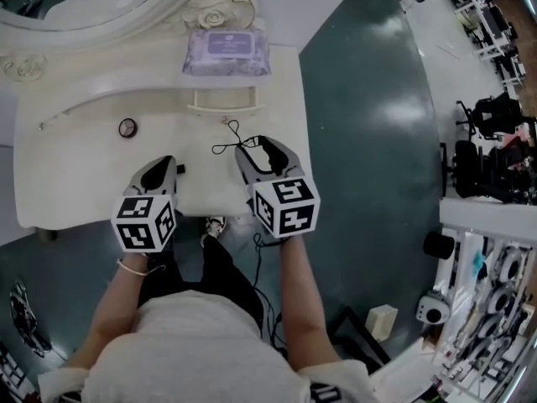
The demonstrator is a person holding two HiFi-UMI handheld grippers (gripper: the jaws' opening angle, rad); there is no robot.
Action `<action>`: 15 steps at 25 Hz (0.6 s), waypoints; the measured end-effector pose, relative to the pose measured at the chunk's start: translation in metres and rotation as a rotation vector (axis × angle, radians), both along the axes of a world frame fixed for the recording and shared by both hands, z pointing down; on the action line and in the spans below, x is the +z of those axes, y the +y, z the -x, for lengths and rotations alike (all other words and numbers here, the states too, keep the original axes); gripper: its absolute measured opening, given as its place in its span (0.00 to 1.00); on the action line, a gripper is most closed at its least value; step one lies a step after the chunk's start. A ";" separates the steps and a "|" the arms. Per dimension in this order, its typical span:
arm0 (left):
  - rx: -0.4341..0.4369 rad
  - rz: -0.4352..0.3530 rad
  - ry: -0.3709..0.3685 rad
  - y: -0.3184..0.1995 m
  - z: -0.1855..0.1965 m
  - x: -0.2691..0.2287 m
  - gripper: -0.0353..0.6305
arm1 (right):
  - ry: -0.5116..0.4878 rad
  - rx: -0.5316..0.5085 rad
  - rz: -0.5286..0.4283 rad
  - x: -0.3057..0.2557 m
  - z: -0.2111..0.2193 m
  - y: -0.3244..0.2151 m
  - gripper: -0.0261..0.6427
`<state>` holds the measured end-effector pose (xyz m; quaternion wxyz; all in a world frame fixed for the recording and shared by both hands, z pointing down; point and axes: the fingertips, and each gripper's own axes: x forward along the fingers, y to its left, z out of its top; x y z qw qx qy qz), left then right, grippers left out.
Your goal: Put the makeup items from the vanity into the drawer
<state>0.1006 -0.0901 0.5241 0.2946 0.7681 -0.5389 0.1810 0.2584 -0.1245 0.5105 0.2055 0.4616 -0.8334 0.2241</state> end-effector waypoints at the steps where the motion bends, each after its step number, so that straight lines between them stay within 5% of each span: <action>1: 0.001 -0.005 0.001 -0.002 0.000 -0.003 0.06 | 0.001 0.004 0.000 -0.002 0.002 -0.002 0.36; 15: 0.006 -0.032 -0.024 -0.025 0.020 -0.022 0.06 | 0.016 0.069 0.038 -0.010 0.017 -0.037 0.36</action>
